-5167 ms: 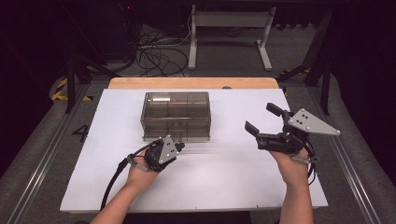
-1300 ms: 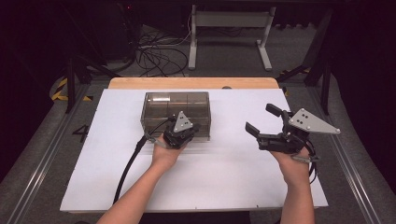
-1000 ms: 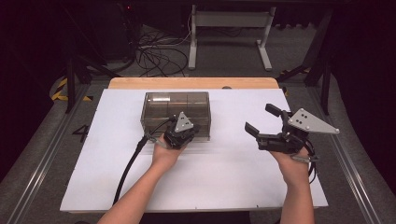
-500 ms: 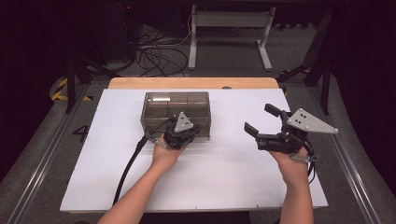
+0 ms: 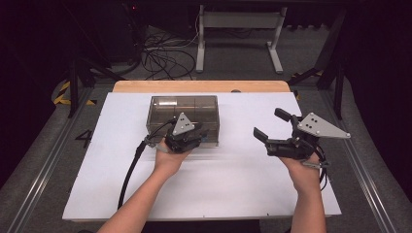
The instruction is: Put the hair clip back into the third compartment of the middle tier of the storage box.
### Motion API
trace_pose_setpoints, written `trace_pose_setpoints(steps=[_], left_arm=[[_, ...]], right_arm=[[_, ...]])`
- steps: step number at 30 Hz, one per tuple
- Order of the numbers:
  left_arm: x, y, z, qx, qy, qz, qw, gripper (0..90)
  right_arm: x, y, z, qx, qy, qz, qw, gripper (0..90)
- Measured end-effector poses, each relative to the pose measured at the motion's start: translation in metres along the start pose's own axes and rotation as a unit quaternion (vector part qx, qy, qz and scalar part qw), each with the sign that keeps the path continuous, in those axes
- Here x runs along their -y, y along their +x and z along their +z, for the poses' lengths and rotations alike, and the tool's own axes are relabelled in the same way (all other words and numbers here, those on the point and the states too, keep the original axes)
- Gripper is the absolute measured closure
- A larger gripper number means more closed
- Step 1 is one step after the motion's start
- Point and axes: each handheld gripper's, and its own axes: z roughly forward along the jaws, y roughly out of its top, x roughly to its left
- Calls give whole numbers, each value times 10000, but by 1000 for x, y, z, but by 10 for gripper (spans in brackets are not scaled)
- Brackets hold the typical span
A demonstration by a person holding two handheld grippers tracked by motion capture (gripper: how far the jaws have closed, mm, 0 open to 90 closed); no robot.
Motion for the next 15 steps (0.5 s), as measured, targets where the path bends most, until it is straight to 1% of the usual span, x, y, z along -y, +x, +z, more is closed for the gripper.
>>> trace_pose_setpoints(steps=[2, 3, 4, 8, 10, 12, 14, 15], left_arm=[[-1, 1, -3, -5, -37, 6, 10000, 584], [-1, 1, -5, -5, -46, -15, 10000, 569], [-2, 1, -6, 27, -61, -41, 10000, 558], [-3, 3, -12, 30, -105, -36, 9999, 523], [-3, 3, -14, 57, -143, -112, 9998, 500], [-4, 4, -18, 35, -172, -102, 9998, 462], [-4, 5, -20, 23, -214, -134, 9997, 428], [-4, 5, -22, -5, -231, -139, 9996, 408]], right_arm=[[0, 0, 0, 0, 19, 29, 10000, 80], [0, -1, 1, -1, 40, -64, 10000, 79], [0, 0, 1, 15, 40, -30, 10000, 80], [1, 0, 2, -3, 38, -5, 10000, 80], [1, 0, 3, 9, 56, -26, 10000, 80], [1, 0, 3, 0, 51, -19, 10000, 80], [1, 0, 3, -16, 67, -76, 9999, 80], [1, 0, 3, -9, 59, -36, 10000, 80]])
